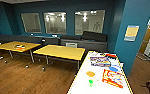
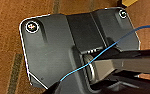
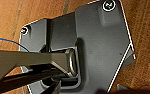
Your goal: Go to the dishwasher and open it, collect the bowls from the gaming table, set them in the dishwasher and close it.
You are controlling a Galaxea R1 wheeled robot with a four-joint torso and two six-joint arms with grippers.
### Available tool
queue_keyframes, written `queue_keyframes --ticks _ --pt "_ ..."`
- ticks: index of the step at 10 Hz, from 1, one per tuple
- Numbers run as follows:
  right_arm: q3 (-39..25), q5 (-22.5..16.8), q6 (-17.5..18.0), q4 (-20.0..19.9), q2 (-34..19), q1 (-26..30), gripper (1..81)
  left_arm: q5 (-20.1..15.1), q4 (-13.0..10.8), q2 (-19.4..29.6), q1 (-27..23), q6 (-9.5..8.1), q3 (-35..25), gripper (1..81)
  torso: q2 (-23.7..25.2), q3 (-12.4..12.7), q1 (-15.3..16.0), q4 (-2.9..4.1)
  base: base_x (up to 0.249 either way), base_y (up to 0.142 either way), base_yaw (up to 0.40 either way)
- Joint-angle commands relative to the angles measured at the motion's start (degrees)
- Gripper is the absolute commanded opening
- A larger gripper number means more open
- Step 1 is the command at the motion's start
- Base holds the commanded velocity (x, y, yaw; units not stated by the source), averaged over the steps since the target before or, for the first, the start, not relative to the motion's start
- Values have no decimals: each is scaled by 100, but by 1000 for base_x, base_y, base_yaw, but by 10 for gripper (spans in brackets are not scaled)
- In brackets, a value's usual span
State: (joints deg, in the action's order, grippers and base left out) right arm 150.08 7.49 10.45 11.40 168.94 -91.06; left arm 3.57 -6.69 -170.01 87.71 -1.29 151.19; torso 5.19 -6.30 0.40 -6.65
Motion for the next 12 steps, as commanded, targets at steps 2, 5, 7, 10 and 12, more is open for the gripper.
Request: queue_keyframes --ticks 2,5,7,10,12 --pt "-24 -283 -25 47 -24 233 811 -296 -60 28 -259 24 -19 811 0 0 0 0 0 0 -305" --pt "-24 -283 -25 47 -24 233 811 -296 -60 28 -259 24 -19 811 0 0 0 0 0 0 -307" --pt "-24 -283 -25 55 -24 233 811 -296 -60 28 -259 24 -19 811 0 0 0 0 0 0 -321" --pt "-24 -291 -25 47 -24 224 811 -296 -51 28 -259 24 -19 811 0 0 0 0 0 0 -223" --pt "-24 -283 -25 47 -24 224 811 -296 -43 37 -259 23 -19 811 0 0 0 0 0 0 0"
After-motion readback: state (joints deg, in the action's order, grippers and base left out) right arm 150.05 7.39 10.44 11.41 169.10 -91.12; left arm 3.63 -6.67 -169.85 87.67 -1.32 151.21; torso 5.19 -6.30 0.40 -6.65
